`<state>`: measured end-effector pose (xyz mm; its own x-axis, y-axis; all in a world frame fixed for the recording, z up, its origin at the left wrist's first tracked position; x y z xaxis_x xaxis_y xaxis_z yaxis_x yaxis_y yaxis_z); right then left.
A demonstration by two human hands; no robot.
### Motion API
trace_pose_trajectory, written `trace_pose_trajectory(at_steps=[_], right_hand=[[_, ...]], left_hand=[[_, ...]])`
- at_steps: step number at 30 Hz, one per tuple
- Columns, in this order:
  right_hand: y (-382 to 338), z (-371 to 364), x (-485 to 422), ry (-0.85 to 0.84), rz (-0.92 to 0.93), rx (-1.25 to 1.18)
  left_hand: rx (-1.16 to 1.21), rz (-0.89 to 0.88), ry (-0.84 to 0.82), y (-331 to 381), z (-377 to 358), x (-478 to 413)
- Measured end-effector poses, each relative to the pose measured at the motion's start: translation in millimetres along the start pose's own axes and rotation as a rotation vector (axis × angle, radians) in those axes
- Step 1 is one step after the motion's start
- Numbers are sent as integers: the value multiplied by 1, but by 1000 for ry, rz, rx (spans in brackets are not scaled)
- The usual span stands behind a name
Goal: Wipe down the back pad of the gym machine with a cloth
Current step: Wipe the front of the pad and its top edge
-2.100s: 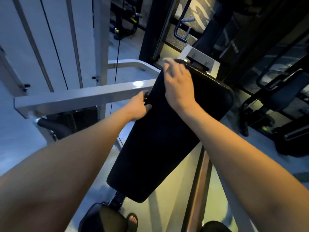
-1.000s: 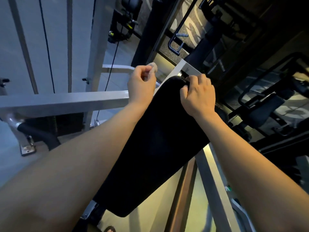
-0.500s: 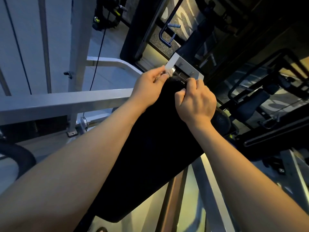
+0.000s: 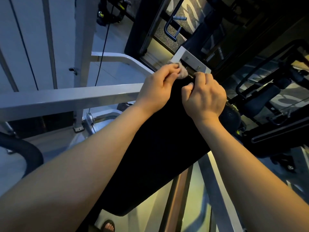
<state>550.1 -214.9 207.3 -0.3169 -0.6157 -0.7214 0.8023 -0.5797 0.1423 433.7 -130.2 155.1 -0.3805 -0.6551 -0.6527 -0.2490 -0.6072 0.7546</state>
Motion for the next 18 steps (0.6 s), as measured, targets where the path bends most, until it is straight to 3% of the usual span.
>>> trace_pose_trajectory(at_steps=[5,11,14,18], right_hand=[[-1,0,2,13,7,8],[0,2,1,0,1,13],[-1,1,1,-18,5,4],[-1,2,1,-20,-3,16]], left_hand=[[-6,-12,-203,5,-14,-38],[149,189,15,-25,8,27],[192,291,49,-39,16,67],[207,275,30,-31,12,30]])
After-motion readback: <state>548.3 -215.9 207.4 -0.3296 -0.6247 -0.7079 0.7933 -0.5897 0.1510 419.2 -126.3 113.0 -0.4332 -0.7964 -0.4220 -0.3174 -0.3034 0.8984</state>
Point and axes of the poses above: each hand's wrist, its own x-axis away from the middle knuckle, its own z-axis out of the back of the hand, y = z × x, the point moved 7 cm from there along -x, towards the middle knuckle, and after that the axes turned 11 degrees about -z, right-handed, at the moved point
